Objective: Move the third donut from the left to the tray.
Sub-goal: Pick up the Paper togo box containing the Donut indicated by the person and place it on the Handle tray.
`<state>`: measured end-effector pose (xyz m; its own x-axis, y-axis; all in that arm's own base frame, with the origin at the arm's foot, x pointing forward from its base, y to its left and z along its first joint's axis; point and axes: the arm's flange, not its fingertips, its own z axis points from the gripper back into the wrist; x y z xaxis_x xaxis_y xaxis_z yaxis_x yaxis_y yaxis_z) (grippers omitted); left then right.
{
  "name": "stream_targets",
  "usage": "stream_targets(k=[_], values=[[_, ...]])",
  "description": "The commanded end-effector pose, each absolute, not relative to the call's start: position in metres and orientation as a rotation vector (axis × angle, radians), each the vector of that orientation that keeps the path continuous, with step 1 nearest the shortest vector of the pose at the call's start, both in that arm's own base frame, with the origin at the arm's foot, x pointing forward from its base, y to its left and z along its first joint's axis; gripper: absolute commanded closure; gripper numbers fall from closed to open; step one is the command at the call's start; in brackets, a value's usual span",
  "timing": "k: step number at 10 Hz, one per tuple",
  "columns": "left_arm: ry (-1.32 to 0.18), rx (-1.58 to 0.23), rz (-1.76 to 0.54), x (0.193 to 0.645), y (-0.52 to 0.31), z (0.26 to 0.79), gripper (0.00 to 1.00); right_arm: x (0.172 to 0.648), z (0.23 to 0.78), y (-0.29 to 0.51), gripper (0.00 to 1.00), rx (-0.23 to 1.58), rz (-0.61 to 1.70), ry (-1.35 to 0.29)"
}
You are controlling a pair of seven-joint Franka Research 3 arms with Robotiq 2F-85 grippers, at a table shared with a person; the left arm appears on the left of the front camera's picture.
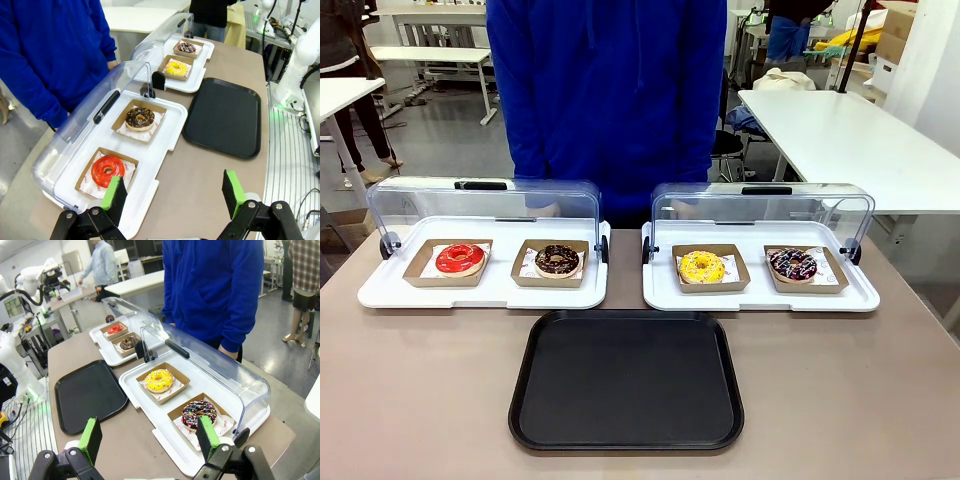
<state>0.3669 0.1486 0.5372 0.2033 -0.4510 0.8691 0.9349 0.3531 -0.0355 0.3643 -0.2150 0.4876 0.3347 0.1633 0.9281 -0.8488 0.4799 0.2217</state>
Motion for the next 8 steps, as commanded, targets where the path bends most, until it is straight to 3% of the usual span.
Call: stream_targets(k=[1, 8], values=[[-0.924, -0.67, -1.09, 0.3681, 0.1483, 0.5379, 0.0, 0.3684, 0.4892, -0.2159, 0.0, 0.823, 0.784, -1.052], [-0.924, -0.67, -1.09, 0.3681, 0.1483, 0.5379, 0.0, 0.3684, 0.4892, -0.2159, 0.0, 0.823, 0.784, -1.052]])
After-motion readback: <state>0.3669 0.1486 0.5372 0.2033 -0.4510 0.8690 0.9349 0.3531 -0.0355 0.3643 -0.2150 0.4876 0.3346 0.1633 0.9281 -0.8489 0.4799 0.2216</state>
